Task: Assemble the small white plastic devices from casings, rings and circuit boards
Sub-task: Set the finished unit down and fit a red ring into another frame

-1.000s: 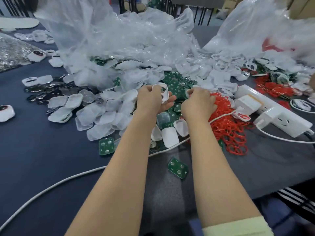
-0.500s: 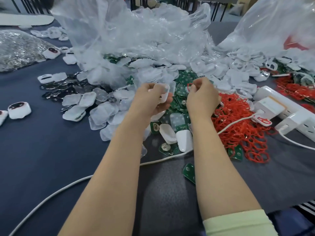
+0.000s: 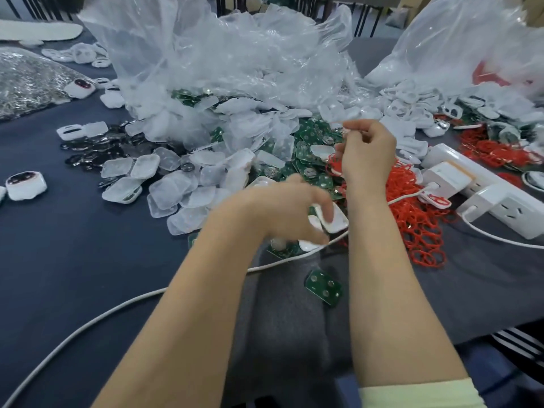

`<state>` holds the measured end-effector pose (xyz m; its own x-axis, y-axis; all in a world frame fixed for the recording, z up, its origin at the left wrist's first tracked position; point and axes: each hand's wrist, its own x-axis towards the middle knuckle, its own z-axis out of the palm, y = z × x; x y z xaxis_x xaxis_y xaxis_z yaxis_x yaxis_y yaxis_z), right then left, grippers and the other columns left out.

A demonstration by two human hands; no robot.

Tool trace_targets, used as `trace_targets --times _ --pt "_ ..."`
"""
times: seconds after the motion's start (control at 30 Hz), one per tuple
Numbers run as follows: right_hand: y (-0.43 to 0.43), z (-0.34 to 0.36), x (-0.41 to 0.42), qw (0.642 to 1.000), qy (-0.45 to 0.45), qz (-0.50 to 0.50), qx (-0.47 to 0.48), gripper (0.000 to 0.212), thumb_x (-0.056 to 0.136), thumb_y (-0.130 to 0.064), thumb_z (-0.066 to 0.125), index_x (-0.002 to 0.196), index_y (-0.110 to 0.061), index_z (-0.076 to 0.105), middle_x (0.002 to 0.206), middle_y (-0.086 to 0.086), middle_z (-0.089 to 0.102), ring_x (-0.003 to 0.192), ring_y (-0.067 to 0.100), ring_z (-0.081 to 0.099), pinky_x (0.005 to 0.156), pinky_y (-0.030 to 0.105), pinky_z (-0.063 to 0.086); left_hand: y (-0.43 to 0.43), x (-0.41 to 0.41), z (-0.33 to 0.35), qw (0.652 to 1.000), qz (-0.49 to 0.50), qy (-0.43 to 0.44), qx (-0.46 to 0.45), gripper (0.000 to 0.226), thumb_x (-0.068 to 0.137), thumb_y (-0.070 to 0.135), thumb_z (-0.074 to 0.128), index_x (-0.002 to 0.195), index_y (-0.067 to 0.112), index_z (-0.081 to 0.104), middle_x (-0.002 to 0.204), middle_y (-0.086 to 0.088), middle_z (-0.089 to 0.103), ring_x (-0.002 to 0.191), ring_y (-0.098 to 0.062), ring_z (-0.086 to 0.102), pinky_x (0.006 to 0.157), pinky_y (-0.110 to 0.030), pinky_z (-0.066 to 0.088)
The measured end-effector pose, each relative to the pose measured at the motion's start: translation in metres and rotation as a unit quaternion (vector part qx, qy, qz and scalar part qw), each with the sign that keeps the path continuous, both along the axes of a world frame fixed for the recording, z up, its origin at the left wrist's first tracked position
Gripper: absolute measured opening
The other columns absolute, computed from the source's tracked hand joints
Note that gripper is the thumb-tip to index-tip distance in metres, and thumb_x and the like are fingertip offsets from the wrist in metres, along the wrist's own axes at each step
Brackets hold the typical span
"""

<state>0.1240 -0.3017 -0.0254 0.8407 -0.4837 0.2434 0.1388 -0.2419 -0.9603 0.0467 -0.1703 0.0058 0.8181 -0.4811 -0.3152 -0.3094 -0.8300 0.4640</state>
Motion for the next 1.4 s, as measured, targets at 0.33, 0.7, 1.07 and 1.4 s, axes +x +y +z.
trace_targets --times 0.33,0.7,1.07,1.4 --pt "-0.008 0.009 -0.011 0.999 -0.021 -0.008 0.045 0.032 0.089 0.001 0.042 0.077 -0.024 0.058 0.07 -0.005 0.057 0.053 0.006 0.059 0.065 0.032 0.054 -0.045 -0.052 -0.027 0.979 -0.044 -0.103 0.172 0.041 0.088 0.024 0.062 0.127 0.027 0.05 0.134 -0.01 0.024 0.1 -0.031 0.045 0.081 -0.035 0.026" --pt "0.009 0.01 -0.003 0.967 0.024 0.153 0.205 0.014 0.092 -0.004 0.057 0.103 -0.013 0.059 0.075 -0.002 0.067 0.059 0.003 0.054 0.055 0.015 0.044 0.018 0.033 -0.013 0.926 0.28 -0.137 -0.212 0.002 0.095 0.02 0.056 0.093 0.02 0.055 0.097 -0.007 0.067 0.085 -0.026 0.068 0.079 -0.039 0.056" --pt "0.043 -0.011 0.007 0.963 0.061 0.201 0.168 0.013 0.094 -0.003 0.053 0.09 -0.014 0.059 0.074 0.002 0.06 0.055 0.005 0.056 0.055 0.016 0.048 0.05 0.046 -0.043 0.622 0.46 0.028 -0.633 0.031 0.098 -0.005 0.036 0.128 -0.008 0.044 0.09 -0.01 0.067 0.07 -0.014 0.071 0.077 -0.032 0.06" --pt "0.045 -0.014 0.001 0.896 0.122 0.263 -0.336 0.03 0.085 -0.021 0.066 0.115 -0.018 0.064 0.1 -0.001 0.061 0.092 0.014 0.057 0.072 0.021 0.039 0.061 0.04 -0.037 0.517 0.467 0.019 -0.717 0.027 0.099 0.002 0.047 0.125 0.001 0.047 0.105 -0.018 0.064 0.073 -0.016 0.07 0.057 -0.02 0.055"
